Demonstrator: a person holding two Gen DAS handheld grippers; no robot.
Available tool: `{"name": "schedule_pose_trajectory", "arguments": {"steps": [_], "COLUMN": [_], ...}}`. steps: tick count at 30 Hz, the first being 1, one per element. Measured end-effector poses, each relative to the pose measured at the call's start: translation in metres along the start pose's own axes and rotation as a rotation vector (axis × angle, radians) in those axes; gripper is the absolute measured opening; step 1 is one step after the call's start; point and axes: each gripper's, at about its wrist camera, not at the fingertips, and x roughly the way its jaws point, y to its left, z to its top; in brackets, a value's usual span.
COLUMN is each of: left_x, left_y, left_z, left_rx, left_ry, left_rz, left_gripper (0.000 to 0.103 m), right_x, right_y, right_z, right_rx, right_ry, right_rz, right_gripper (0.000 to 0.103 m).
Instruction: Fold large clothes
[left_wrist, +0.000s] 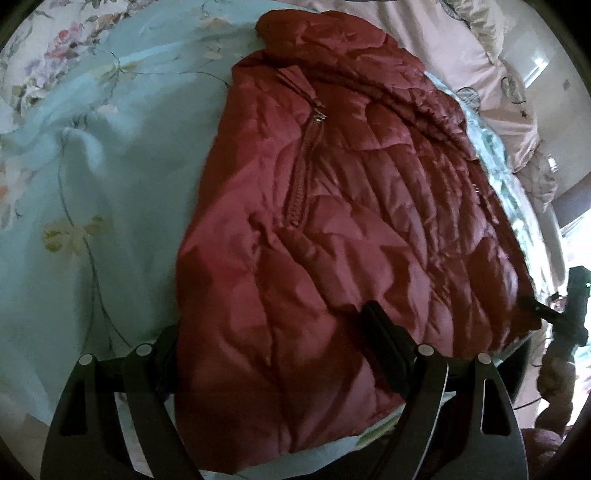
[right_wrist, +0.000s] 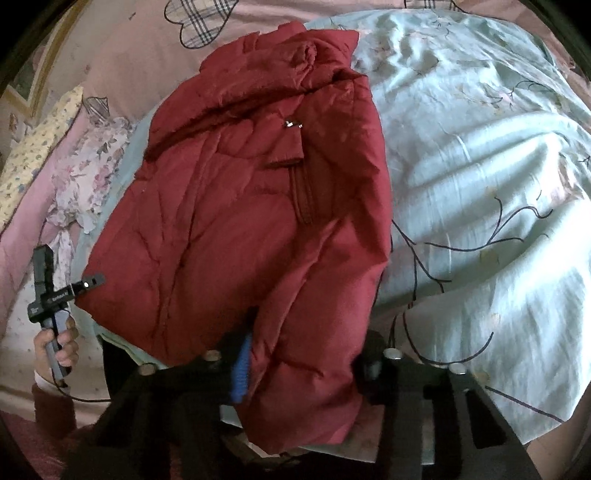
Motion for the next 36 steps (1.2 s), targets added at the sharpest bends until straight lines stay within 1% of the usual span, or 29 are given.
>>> {"name": "schedule_pose_trajectory", "arguments": {"steps": [1, 2, 3, 4, 6, 7, 9, 15, 19, 24, 27, 32, 36], "left_x": [0.000, -0.001, -0.001, -0.002, -0.005, -0.006, -0.010, -0.024, -0.037, -0.063, -0.078, -0.091, -0.095], "left_y": [-0.002, -0.006, -0.009, -0.012, -0.017, -0.017, -0.019, -0.035, -0.042, -0.048, -0.045, -0.042, -0.041], "left_z": [-0.001, -0.002, -0.002, -0.003, -0.003, -0.002, -0.001, 0.001, 0.006, 0.023, 0.035, 0.053, 0.067], "left_rx": [0.011, 0.024, 0.031, 0.041, 0.051, 0.049, 0.044, 0.087, 0.121, 0.137, 0.125, 0.090, 0.070], "left_ry": [-0.001, -0.002, -0.004, -0.007, -0.014, -0.014, -0.018, -0.040, -0.067, -0.157, -0.211, -0.285, -0.329], "left_rz": [-0.006, -0.010, -0.011, -0.013, -0.022, -0.026, -0.044, -0.088, -0.113, -0.137, -0.155, -0.171, -0.171], "left_gripper": [0.077, 0.065, 0.056, 0.053, 0.037, 0.035, 0.027, 0.021, 0.019, 0.018, 0.018, 0.018, 0.017], "right_x": [-0.001, -0.002, -0.002, -0.004, -0.008, -0.010, -0.015, -0.033, -0.048, -0.063, -0.070, -0.079, -0.083], "right_y": [0.001, 0.002, 0.003, 0.003, 0.003, 0.004, 0.002, 0.001, 0.002, 0.005, 0.004, 0.005, 0.010], "right_z": [0.000, 0.000, 0.000, 0.000, 0.001, 0.002, 0.002, 0.009, 0.018, 0.033, 0.043, 0.063, 0.080], "right_rx": [-0.008, -0.013, -0.014, -0.015, -0.016, -0.014, -0.008, -0.001, 0.000, 0.002, 0.003, 0.008, -0.003], "right_ry": [-0.009, -0.016, -0.022, -0.030, -0.048, -0.056, -0.074, -0.132, -0.184, -0.241, -0.274, -0.330, -0.362], "right_rz": [0.005, 0.007, 0.011, 0.018, 0.028, 0.033, 0.048, 0.065, 0.079, 0.115, 0.131, 0.155, 0.165], "right_gripper": [0.035, 0.033, 0.030, 0.029, 0.026, 0.025, 0.024, 0.023, 0.023, 0.023, 0.022, 0.022, 0.022]}}
